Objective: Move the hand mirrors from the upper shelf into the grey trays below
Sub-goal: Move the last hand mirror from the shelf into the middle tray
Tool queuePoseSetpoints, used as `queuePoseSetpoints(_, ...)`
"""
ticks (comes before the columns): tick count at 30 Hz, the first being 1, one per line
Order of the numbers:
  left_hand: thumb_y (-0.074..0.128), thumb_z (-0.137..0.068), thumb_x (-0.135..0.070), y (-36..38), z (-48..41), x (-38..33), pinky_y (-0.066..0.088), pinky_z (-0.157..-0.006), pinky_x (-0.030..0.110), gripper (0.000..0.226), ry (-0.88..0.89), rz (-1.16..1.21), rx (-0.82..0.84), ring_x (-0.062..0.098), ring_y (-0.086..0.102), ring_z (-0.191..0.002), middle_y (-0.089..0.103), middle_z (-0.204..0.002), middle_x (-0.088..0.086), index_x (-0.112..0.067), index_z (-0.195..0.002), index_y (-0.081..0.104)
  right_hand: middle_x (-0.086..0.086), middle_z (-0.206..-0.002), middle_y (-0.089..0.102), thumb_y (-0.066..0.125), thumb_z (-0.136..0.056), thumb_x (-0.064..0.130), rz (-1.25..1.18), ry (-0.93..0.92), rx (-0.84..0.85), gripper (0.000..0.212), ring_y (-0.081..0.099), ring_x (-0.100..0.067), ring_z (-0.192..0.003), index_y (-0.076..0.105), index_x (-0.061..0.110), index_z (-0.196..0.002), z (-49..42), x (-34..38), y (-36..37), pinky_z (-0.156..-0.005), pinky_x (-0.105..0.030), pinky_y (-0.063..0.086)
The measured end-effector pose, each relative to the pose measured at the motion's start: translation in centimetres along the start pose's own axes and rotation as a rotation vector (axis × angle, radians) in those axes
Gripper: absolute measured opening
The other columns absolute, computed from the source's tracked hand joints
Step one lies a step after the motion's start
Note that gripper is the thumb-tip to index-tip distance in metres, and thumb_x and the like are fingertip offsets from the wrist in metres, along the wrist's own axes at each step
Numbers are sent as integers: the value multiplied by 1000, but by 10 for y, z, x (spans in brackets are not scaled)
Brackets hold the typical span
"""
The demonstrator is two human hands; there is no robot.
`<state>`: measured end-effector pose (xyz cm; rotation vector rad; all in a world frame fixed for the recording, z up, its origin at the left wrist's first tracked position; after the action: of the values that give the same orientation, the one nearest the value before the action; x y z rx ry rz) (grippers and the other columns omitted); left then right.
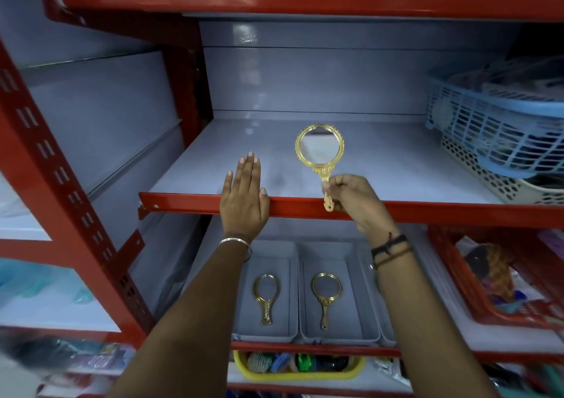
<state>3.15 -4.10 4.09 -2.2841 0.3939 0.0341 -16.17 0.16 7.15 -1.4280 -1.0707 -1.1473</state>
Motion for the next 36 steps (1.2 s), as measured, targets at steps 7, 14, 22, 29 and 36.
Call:
queuePoseSetpoints(7,27,-88,-26,2,-1,0,22,-117,39,60,12,-33,-18,25,34,-142,37,-152,11,-5,-144,34,12,-59,62,57,-89,6,-116,208,285,19,55,0,-55,58,18,-75,57,-117,-5,-62,-20,43)
queuePoseSetpoints(14,27,-88,-26,3,-1,0,19,-117,40,60,12,-31,-76,25,34,-142,38,-152,11,-5,-144,35,0,-62,49,59,-88,3,-144,607,131,20,43,-7,-49,59,11,-70,66,-247,-19,-45,-14,40)
queuePoseSetpoints(22,25,-89,-27,9,-2,2,21,-117,39,59,15,-45,-136,23,35,-141,40,-150,10,-6,-143,37,-3,-64,50,62,-86,0,-165,828,-54,23,44,-9,-54,57,10,-66,46,-320,1,-32,-9,41)
queuePoseSetpoints(29,24,-89,-28,13,-5,4,0,-121,24,59,36,-76,-193,24,37,-140,42,-149,10,-5,-142,38,4,-31,47,65,-83,-2,-44,853,-126,36,39,-5,-24,51,9,-52,40,-346,4,-29,-13,34)
queuePoseSetpoints(36,24,-89,-28,14,-4,4,-3,-120,24,60,29,-77,-156,24,35,-141,40,-150,10,-6,-143,36,-4,-48,40,66,-83,12,101,786,-207,42,33,-14,-44,44,14,-47,37,-338,-3,-45,-23,28)
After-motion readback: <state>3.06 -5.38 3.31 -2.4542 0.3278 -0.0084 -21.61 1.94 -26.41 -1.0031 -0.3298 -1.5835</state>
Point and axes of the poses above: each hand's wrist, its own z-axis away from the middle knuckle, its own y-axis out of the palm, x = y × z, the point moved 6 cm from there along -z, towards the middle knuckle
